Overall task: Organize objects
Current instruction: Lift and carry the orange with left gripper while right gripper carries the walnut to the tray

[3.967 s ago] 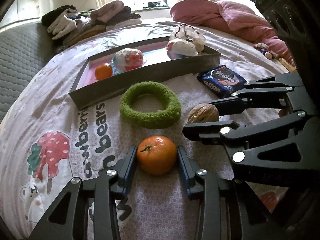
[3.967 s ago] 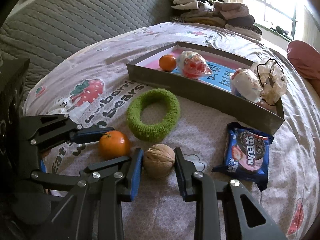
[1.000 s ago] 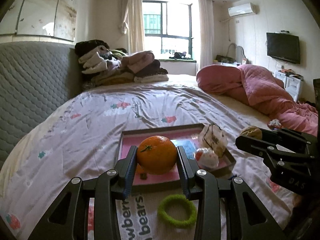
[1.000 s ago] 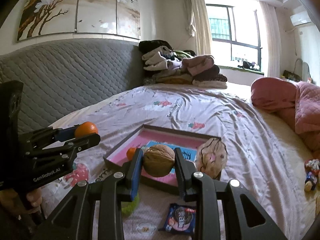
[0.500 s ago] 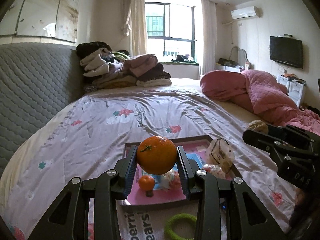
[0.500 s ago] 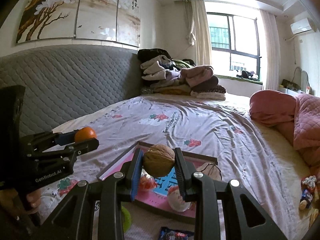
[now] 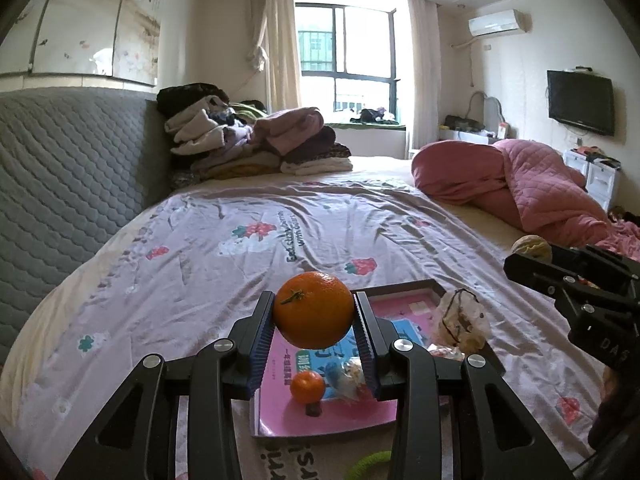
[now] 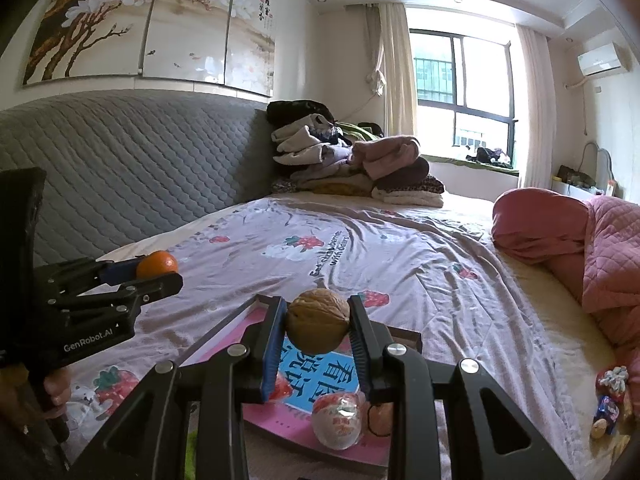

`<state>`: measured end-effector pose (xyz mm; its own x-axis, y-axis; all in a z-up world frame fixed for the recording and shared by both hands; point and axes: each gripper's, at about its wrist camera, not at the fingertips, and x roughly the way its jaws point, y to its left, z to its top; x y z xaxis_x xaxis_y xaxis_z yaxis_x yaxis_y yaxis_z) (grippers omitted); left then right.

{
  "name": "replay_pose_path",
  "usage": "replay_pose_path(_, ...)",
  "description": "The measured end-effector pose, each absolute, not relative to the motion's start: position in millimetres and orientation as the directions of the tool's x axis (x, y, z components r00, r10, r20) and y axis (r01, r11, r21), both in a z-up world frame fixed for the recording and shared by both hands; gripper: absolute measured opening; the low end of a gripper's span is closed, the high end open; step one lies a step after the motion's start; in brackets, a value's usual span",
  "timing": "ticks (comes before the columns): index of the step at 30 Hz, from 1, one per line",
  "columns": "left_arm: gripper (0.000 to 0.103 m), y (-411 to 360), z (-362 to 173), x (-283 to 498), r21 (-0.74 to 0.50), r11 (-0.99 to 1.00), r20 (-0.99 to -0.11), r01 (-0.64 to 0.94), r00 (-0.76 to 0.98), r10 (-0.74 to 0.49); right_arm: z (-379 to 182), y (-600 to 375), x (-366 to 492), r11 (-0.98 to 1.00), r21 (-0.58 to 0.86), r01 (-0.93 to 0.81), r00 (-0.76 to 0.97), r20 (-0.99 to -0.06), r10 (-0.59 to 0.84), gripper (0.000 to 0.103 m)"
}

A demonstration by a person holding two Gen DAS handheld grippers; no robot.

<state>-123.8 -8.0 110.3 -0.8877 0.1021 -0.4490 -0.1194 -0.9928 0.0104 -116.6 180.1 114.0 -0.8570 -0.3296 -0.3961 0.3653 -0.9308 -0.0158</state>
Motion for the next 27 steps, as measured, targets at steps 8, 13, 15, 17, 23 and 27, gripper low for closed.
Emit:
replay_pose_path(8,0.039,-15,91,-144,0.02,-0.995,-0.489,-0.093,-0.87,0.071,97,185,-134,-0.94,-0.019,0.342,-0.848,-0.437,-0.3,0.031)
replay_pose_path(13,0.039,-17,78,-152,0.027,-0.996,-0.515,-0.084,-0.855,0.058,82,193,-144,-0.947,-0.012,0.32,-0.834,-0.478,-0.275,0.031)
replay_pose_path(15,0.039,-15,72,-153,0.034,-0.996,-0.523,-0.083,-0.85,0.053,76,194,-146,-0.949,-0.013,0.316,-0.827,-0.494,-0.269,0.031)
replay_pose_path(17,0.039,-14,66,-154,0.038,-0.996,-0.531,-0.086,-0.845,0.052,71,194,-147,-0.948,-0.016,0.317,-0.822,-0.503,-0.267,0.031)
replay_pose_path(23,0.039,-13,50,-161,0.047,-0.995,-0.564,-0.087,-0.824,0.046,57,183,-147,-0.939,-0.027,0.344,-0.803,-0.527,-0.279,0.031)
replay_pose_path(27,0.039,-13,40,-165,0.052,-0.995,-0.586,-0.086,-0.809,0.039,45,167,-150,-0.924,-0.038,0.381,-0.78,-0.549,-0.299,0.031)
